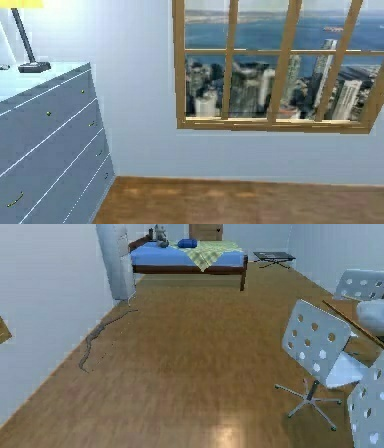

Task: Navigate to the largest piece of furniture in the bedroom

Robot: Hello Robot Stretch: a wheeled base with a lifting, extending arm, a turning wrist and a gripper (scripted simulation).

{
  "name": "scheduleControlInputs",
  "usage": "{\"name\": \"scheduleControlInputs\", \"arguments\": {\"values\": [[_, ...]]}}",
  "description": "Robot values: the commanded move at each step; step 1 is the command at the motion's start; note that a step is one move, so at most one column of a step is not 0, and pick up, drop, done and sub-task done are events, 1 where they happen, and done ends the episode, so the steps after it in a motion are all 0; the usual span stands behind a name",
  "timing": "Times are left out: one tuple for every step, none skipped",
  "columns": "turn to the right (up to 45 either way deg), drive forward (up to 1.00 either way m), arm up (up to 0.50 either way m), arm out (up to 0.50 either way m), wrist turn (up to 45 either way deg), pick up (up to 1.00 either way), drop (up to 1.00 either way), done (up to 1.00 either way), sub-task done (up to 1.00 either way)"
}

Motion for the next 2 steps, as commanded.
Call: {"name": "scheduleControlInputs", "arguments": {"values": [[45.0, 0.0, 0.0, 0.0, 0.0, 0.0, 0.0, 0.0, 0.0], [45.0, 0.0, 0.0, 0.0, 0.0, 0.0, 0.0, 0.0, 0.0]]}}
